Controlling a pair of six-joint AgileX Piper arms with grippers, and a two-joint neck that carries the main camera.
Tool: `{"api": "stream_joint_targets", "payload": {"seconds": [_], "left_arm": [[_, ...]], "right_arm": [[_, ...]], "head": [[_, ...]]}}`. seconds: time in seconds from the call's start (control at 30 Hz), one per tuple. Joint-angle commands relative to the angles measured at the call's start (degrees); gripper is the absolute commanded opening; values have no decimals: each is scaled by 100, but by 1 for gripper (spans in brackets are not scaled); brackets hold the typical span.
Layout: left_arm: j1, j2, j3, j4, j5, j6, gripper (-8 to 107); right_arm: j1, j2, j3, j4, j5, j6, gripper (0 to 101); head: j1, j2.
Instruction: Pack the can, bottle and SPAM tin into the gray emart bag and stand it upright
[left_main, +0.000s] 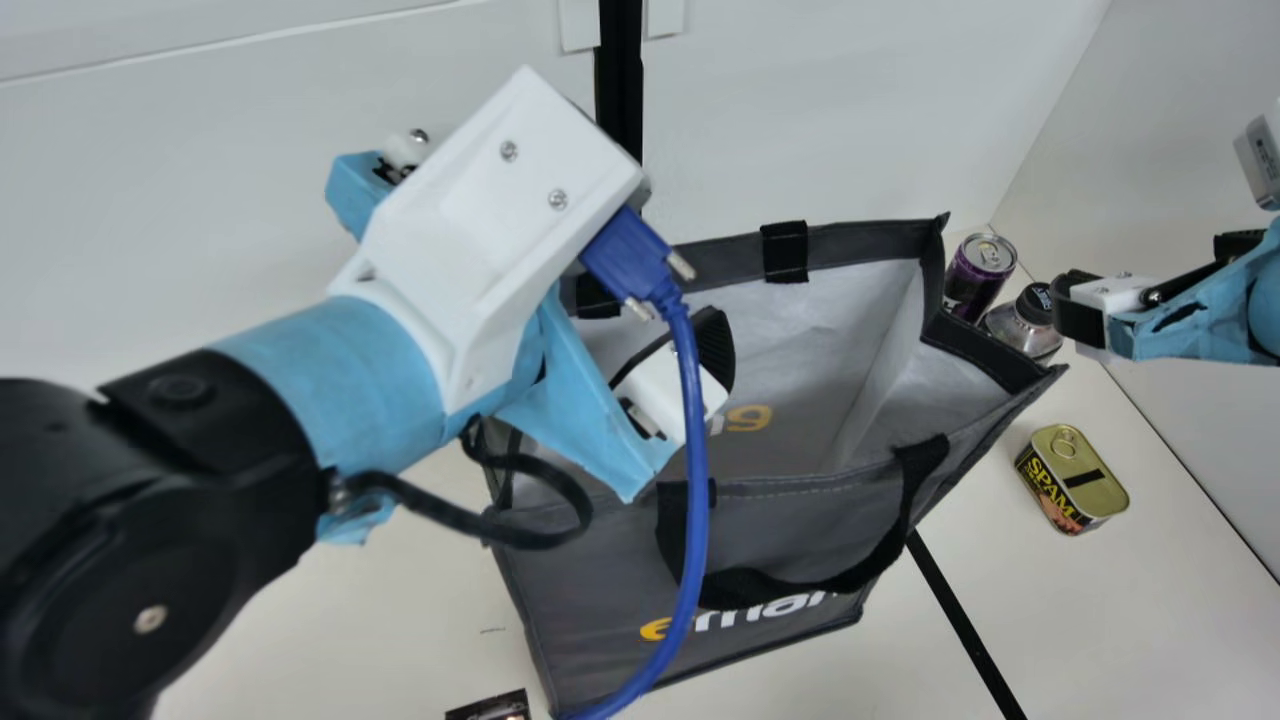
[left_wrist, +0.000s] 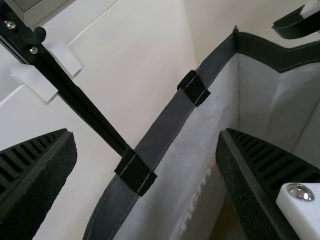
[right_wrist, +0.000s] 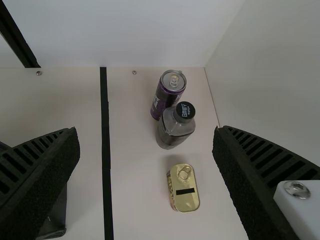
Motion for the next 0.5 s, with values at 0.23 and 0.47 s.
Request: {"api": "stream_joint_targets", "payload": {"seconds": [0.23,0.47], "left_arm": [[183,416,-291,130,44,18,90],[352,569,-274,57,77,-2,90]], "right_arm": [[0,0,0,0,0,0,95],[0,0,0,0,0,0,95]], "head": [[-130,-5],[-130,-5]]}}
